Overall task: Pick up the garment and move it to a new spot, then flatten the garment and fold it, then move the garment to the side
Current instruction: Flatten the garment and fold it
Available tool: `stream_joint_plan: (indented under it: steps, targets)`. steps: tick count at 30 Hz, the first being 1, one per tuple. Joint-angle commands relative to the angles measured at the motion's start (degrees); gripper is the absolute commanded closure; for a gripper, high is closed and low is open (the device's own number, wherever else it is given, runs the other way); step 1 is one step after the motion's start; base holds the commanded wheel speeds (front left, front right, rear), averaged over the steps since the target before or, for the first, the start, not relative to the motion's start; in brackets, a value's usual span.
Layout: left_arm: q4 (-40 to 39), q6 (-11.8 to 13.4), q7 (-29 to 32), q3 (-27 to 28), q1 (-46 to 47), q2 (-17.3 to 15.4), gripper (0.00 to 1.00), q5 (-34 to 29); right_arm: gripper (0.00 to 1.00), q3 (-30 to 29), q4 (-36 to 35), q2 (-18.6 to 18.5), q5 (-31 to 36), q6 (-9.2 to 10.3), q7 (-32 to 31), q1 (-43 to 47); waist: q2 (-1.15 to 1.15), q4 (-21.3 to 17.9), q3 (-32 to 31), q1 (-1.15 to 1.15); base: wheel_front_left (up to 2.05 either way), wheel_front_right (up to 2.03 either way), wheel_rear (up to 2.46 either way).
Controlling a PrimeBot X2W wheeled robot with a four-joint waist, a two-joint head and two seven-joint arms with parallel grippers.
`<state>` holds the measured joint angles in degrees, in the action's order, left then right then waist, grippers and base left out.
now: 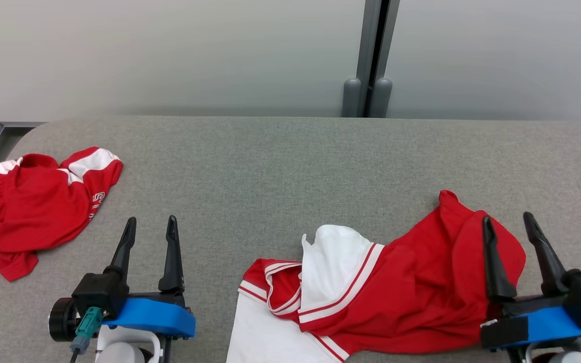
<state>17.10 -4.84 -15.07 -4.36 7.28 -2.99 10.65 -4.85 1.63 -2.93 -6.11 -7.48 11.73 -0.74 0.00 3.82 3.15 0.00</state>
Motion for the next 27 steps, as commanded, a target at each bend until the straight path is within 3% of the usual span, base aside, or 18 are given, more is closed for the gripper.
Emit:
stream_joint_plan:
  steps: [1, 13, 27]
  targets:
    - [0.05, 0.02, -0.15, 0.29, -0.08, -0.14, 0.00, -0.45, 0.00, 0.63, 0.71, 0.04, 0.27, -0.03, 0.94, -1.18, 0.00, 0.02, -0.03, 0.00, 0.00, 0.00, 0.00]
    - [0.16, -0.76, -0.15, -1.72, -0.53, -0.43, 0.00, -2.26, 0.00, 2.12, 6.87, 0.01, 0.75, -0.03, 2.61, -2.64, 0.00, 0.01, -0.97, 0.00, 0.00, 0.00, 0.00]
    - [6.45, -2.68, 1.82, -18.74, 1.06, -0.39, 0.00, -2.86, 0.00, 2.44, 8.33, 0.01, 0.71, -0.03, 2.23, -2.77, 0.00, -1.82, -0.89, 0.00, 0.00, 0.00, 0.00]
